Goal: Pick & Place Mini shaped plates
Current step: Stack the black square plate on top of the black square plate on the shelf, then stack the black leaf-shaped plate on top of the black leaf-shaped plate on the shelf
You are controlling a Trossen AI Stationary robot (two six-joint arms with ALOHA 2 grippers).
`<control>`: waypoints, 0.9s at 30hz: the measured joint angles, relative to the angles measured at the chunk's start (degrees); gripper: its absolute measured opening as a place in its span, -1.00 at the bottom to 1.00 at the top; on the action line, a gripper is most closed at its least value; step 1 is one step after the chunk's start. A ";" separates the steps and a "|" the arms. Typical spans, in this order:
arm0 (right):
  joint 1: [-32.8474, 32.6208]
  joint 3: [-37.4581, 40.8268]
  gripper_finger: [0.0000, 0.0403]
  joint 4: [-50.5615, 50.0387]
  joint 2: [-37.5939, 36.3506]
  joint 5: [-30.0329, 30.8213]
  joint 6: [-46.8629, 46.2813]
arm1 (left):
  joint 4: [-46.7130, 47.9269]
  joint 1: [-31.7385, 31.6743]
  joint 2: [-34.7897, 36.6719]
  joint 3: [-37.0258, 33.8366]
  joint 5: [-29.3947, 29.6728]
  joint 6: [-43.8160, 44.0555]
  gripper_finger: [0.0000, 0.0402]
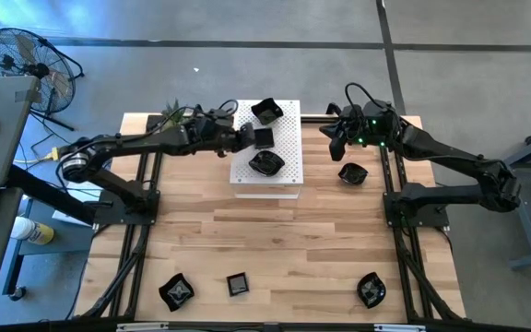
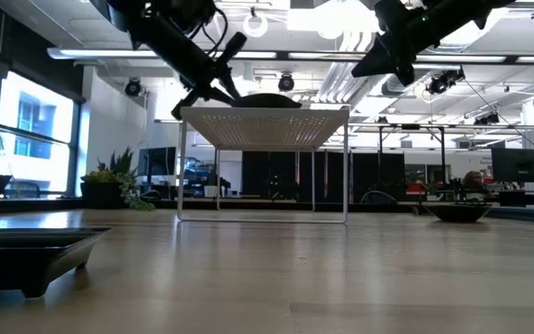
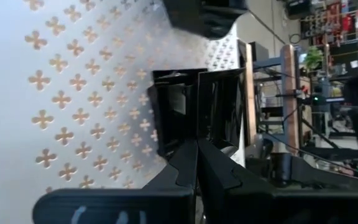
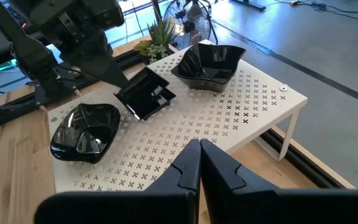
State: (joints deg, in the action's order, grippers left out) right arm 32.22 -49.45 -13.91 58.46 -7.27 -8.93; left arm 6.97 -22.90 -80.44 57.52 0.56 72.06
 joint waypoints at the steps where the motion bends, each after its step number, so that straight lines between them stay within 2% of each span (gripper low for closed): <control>1: 0.01 0.00 -0.99 0.00 0.01 -0.01 0.00 | -0.01 0.00 -0.29 0.00 0.00 0.09 -1.00; 13: 0.00 0.00 -0.99 0.00 0.01 0.00 0.34 | 0.03 0.00 -0.31 0.00 0.08 0.17 -0.97; 27: 0.00 0.00 -0.99 -0.02 0.00 0.00 0.13 | 2.82 0.00 -0.08 0.00 -0.07 -1.50 -0.65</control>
State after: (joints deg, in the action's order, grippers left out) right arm 32.23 -49.45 -13.93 58.47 -7.27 -8.80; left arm 9.79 -22.90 -80.52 57.52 0.49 70.56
